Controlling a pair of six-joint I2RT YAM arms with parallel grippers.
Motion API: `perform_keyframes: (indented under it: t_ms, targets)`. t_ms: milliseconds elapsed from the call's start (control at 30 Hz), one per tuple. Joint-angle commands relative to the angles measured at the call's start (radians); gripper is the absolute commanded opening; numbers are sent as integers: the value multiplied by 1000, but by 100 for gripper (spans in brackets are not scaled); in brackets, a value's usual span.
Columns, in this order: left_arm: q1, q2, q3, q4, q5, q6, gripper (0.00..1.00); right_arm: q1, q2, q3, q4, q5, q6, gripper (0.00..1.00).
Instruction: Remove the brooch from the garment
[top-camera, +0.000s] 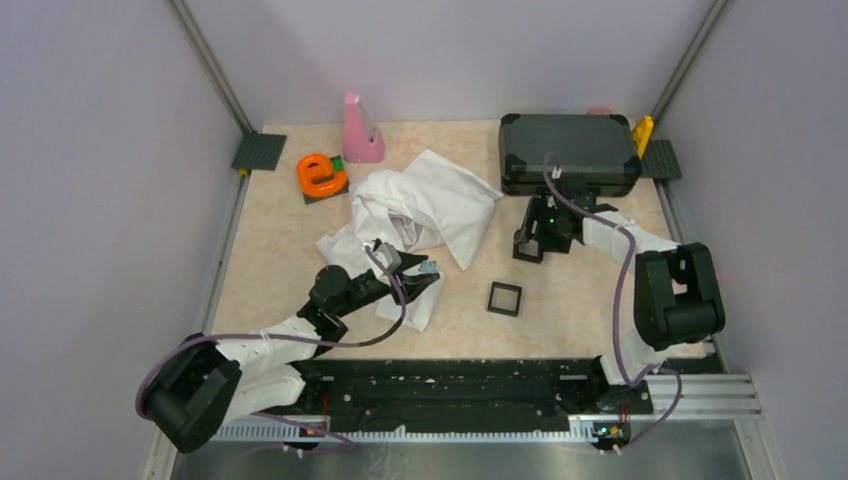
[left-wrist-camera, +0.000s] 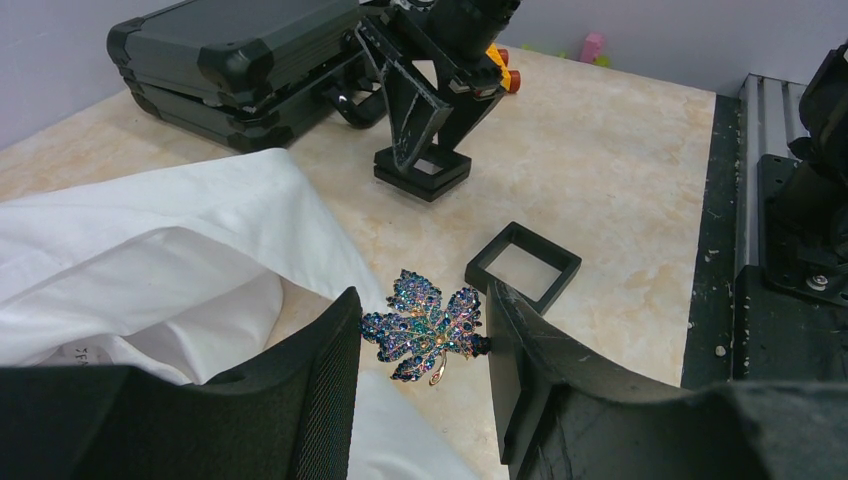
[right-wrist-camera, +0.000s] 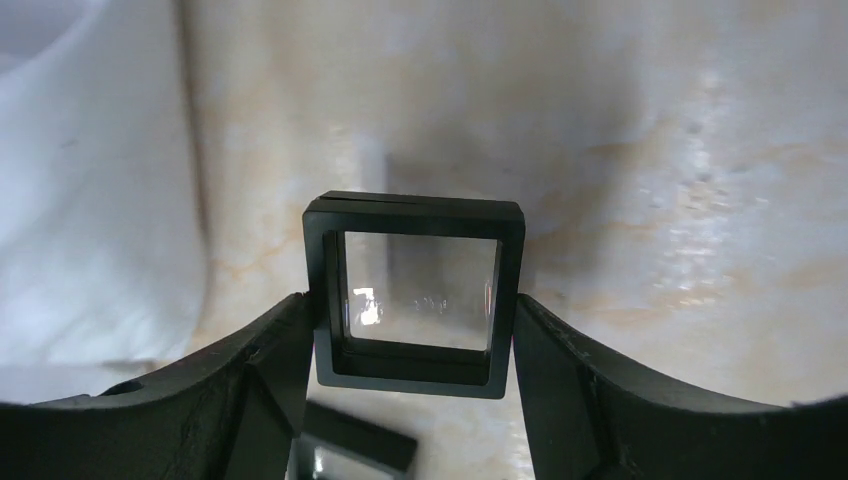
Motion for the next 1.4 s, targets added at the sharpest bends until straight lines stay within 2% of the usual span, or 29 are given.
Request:
perform_keyframes:
  t_ms: [0, 167, 400, 567, 700, 1167, 1367]
  targets:
    - [-2, 13, 3, 39, 17, 7, 25, -3, -101, -27, 101, -297, -30, 46]
    - [-3, 57, 15, 55, 24, 2, 25, 54, -167, -60, 107, -388, -66, 44]
    - [-4, 159, 26, 158, 99, 15, 21, 234, -228, -123, 164, -495, -58, 44]
    - [-14, 159, 6, 166, 152, 142, 19, 298, -284, -152, 164, -521, -40, 44]
    - [-28, 166, 9, 146, 158, 182, 19, 342, -325, -169, 167, -533, -28, 44]
    - [-40, 192, 26, 149, 133, 191, 19, 406, -329, -163, 153, -519, -33, 42]
    - [-40, 207, 51, 77, 138, 212, 17, 409, -336, -151, 154, -523, -25, 42]
